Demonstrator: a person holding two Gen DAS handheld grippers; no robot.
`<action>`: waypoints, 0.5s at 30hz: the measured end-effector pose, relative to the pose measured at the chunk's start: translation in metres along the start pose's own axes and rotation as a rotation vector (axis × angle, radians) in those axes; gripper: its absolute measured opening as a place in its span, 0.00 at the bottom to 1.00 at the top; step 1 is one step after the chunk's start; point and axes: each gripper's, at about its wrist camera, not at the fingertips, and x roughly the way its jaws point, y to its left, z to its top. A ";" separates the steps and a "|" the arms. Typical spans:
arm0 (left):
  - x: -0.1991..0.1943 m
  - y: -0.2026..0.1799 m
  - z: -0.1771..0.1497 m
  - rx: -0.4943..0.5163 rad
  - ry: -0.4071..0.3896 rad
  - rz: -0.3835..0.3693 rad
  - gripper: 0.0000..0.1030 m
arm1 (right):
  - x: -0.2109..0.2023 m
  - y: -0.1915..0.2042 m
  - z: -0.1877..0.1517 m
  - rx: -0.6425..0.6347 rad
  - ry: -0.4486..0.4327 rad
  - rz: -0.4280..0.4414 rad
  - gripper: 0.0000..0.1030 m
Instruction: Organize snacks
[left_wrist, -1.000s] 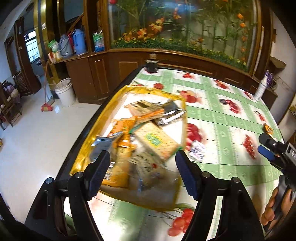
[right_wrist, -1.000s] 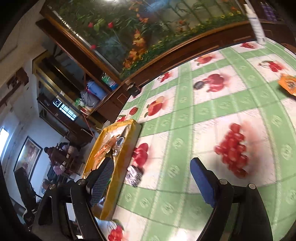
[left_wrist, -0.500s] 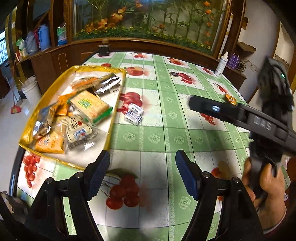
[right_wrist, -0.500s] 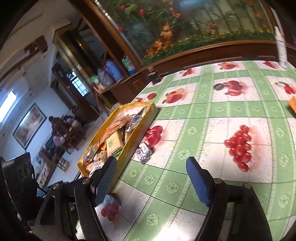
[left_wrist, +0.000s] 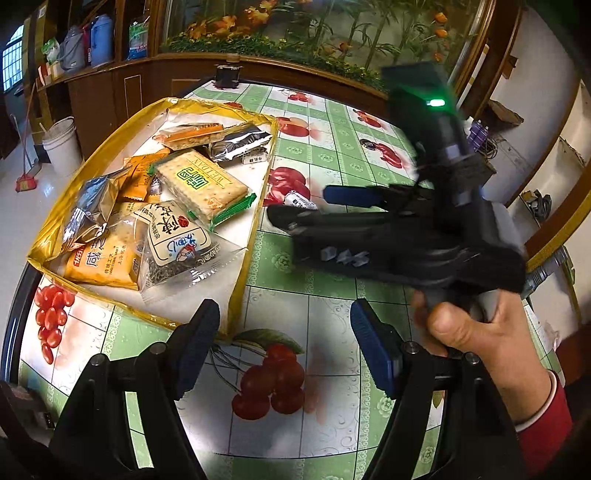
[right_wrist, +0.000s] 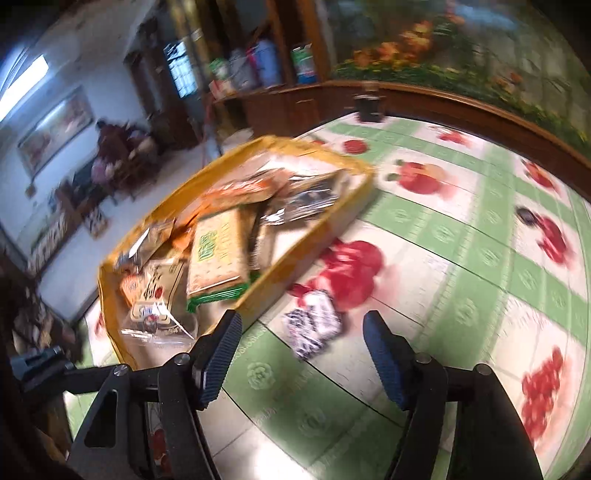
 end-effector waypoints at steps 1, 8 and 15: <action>0.001 0.001 0.001 -0.004 0.003 0.001 0.71 | 0.008 0.009 0.002 -0.060 0.017 -0.040 0.66; 0.005 -0.006 0.004 0.012 0.025 -0.014 0.71 | 0.026 0.001 -0.010 -0.110 0.100 -0.092 0.33; 0.010 -0.041 0.005 0.080 0.020 -0.070 0.71 | -0.079 -0.079 -0.093 0.235 0.039 -0.018 0.53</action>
